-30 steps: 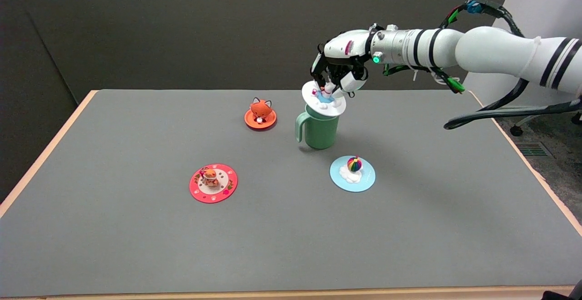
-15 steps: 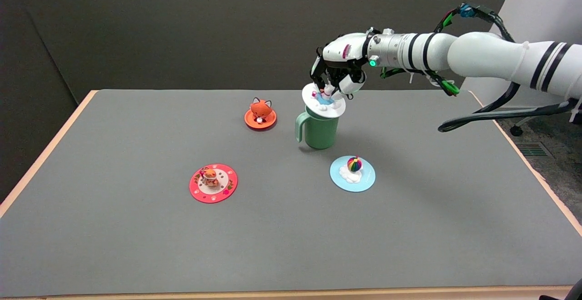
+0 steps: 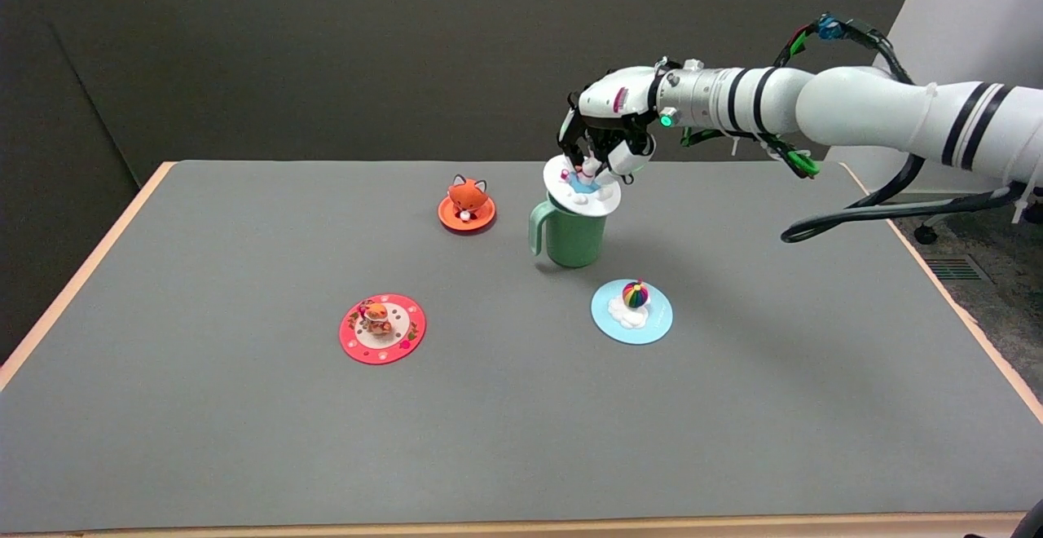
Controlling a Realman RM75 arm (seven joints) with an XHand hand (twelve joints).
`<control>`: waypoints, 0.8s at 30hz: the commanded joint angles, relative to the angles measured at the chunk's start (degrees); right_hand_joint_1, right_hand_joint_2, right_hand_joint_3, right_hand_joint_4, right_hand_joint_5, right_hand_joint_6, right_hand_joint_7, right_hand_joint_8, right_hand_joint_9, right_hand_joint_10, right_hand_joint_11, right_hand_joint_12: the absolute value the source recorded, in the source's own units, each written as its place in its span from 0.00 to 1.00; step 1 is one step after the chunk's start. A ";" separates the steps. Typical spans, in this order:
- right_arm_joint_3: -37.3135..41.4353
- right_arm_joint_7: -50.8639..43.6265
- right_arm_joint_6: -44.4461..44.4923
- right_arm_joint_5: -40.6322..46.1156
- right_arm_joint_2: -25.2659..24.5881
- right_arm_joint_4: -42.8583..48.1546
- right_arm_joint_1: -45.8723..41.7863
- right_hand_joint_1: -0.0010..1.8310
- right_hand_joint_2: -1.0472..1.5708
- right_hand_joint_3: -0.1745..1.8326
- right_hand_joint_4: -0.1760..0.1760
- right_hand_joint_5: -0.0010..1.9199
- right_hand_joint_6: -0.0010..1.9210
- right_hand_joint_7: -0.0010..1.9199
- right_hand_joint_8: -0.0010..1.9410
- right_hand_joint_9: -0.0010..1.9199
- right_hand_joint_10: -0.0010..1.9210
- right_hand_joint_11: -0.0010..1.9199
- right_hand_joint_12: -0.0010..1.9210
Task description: Place the white cup lid onto the cup.
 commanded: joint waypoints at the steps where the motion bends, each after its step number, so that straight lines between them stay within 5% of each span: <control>1: 0.11 0.07 1.75 -0.57 -1.24 1.21 -1.50 0.54 0.80 0.20 1.00 0.47 0.58 0.61 0.18 0.60 0.22 0.43 0.71; 14: 0.83 0.07 2.53 -0.29 -1.85 2.04 -2.87 0.54 0.80 0.19 1.00 0.46 0.59 0.59 0.17 0.58 0.22 0.40 0.71; 16: 0.83 0.07 2.45 -0.41 -1.85 1.91 -2.91 0.55 0.68 0.47 1.00 0.46 0.14 0.58 0.14 0.58 0.19 0.39 0.71; 19: 0.91 0.07 2.45 -0.53 -1.85 1.67 -3.15 0.55 0.70 0.44 1.00 0.45 0.12 0.55 0.14 0.57 0.17 0.37 0.71; 21: 0.98 0.07 2.57 -0.57 -1.77 1.54 -3.19 0.52 0.67 0.54 1.00 0.42 0.12 0.52 0.11 0.54 0.16 0.36 0.74; 24: 1.53 0.07 2.49 -0.57 -1.69 1.51 -3.27 0.51 0.67 0.54 1.00 0.41 0.11 0.50 0.11 0.54 0.16 0.33 0.74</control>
